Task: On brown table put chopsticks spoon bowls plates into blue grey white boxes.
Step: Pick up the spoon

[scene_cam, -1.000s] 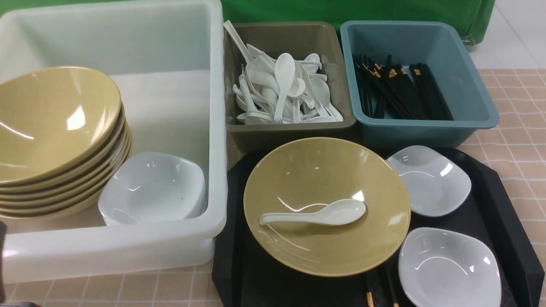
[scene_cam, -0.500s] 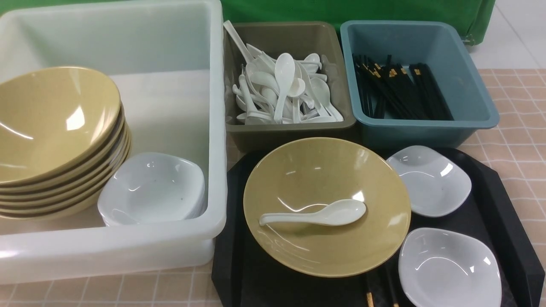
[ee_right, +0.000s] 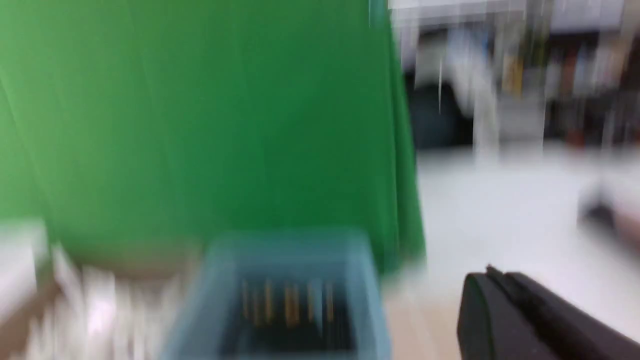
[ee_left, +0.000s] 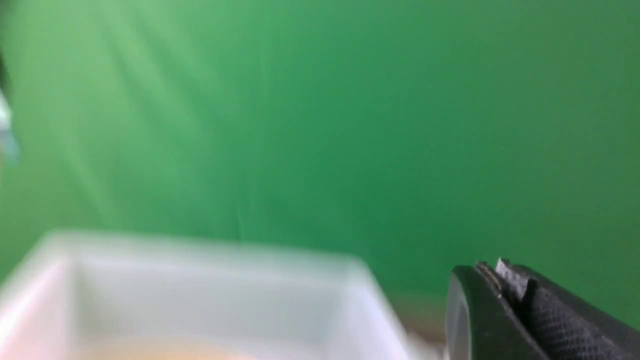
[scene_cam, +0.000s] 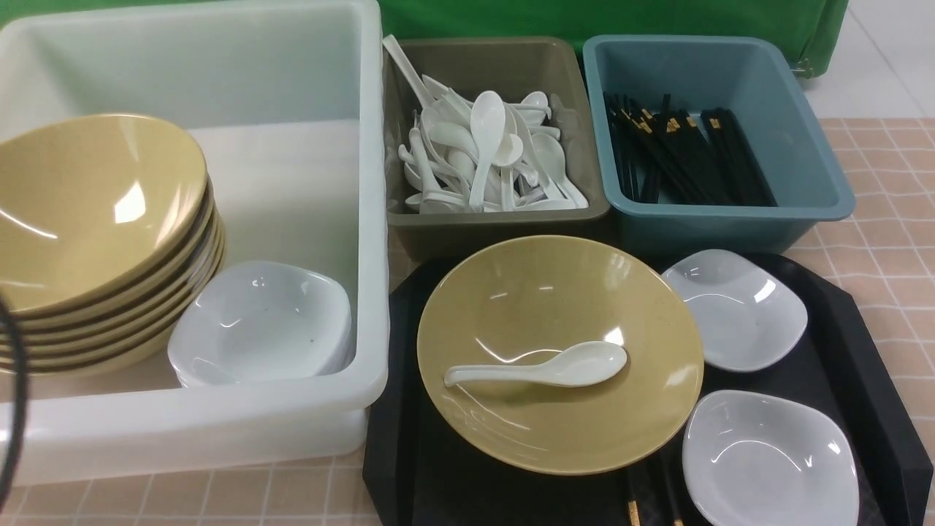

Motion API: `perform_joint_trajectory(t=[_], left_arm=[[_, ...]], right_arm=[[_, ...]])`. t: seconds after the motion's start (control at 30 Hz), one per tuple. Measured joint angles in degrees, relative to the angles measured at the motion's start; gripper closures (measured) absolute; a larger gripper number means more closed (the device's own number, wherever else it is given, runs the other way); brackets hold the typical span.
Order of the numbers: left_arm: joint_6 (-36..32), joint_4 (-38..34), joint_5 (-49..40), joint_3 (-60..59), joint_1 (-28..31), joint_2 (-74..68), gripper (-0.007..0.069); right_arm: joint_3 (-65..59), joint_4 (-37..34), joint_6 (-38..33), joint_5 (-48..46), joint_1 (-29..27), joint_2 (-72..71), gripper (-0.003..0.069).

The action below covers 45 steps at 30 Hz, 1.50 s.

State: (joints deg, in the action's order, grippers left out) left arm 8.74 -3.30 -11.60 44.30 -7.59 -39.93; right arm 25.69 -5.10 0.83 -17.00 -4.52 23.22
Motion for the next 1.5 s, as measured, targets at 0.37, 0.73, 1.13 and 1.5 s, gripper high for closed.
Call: perform_joint_trajectory(t=[0.37, 0.73, 1.13, 1.5], left_arm=[[-15.9, -4.6, -34.7, 21.2, -24.6, -29.3, 0.0620], [-29.0, -1.8, -44.8, 39.7, -32.4, -56.5, 0.0441], [-36.7, 0.4, -45.4, 40.6, -32.8, -70.3, 0.0244], [-36.9, 1.8, -48.6, 42.1, -32.9, -74.0, 0.0555]], right_arm=[[0.0, -15.2, -24.0, -28.6, 1.2, 11.0, 0.0621], [-5.8, -18.1, -29.6, -17.0, 8.4, 11.0, 0.0621], [-6.1, -18.3, -29.6, -14.5, 11.6, 10.9, 0.0621], [-6.1, -18.3, -29.6, -14.3, 11.6, 10.9, 0.0620]])
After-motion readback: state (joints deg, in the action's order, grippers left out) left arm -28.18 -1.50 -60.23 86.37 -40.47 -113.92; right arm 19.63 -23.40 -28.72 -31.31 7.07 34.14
